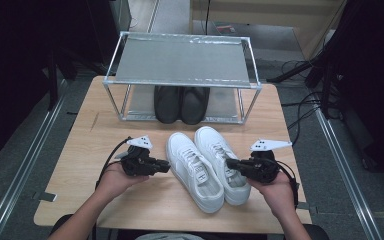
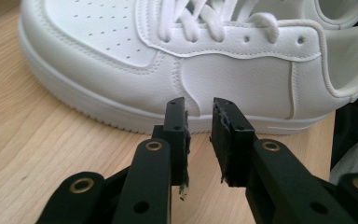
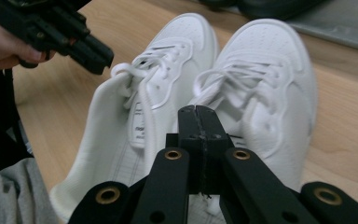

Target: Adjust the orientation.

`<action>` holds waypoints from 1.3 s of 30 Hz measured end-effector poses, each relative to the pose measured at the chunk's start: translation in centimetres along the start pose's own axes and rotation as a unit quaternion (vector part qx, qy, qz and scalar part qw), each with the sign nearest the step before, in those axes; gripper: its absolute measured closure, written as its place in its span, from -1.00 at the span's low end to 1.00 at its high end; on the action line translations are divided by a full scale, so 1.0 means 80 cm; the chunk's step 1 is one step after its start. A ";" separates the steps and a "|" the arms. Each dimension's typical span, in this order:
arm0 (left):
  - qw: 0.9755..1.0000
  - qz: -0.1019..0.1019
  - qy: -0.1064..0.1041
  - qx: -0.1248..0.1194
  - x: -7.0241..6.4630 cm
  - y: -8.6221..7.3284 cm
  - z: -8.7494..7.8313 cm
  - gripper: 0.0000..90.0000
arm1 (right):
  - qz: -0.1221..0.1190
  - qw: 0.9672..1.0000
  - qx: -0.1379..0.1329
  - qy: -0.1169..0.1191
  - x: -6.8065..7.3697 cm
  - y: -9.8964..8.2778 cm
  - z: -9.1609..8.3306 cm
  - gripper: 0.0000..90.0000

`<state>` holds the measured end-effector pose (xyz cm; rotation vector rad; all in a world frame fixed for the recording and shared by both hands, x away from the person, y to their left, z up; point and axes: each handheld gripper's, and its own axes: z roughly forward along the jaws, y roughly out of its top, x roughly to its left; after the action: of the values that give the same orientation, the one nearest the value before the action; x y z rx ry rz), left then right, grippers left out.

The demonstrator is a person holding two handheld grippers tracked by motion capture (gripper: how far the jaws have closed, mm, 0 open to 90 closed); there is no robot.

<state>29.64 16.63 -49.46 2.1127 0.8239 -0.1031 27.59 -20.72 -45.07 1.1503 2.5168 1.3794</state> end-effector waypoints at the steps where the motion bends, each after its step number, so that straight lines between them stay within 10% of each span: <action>1: 1.000 -0.002 0.005 0.001 0.002 0.000 -0.002 0.62 | 0.000 1.000 0.002 0.002 0.003 -0.002 0.001 1.00; 39: 0.999 -0.030 0.025 0.003 0.028 -0.009 -0.013 -0.02 | -0.041 0.998 0.037 -0.016 0.017 -0.008 0.013 1.00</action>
<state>30.70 18.90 -50.06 2.1035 0.9176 -0.0834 26.58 -19.31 -45.78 1.0604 2.5812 1.2480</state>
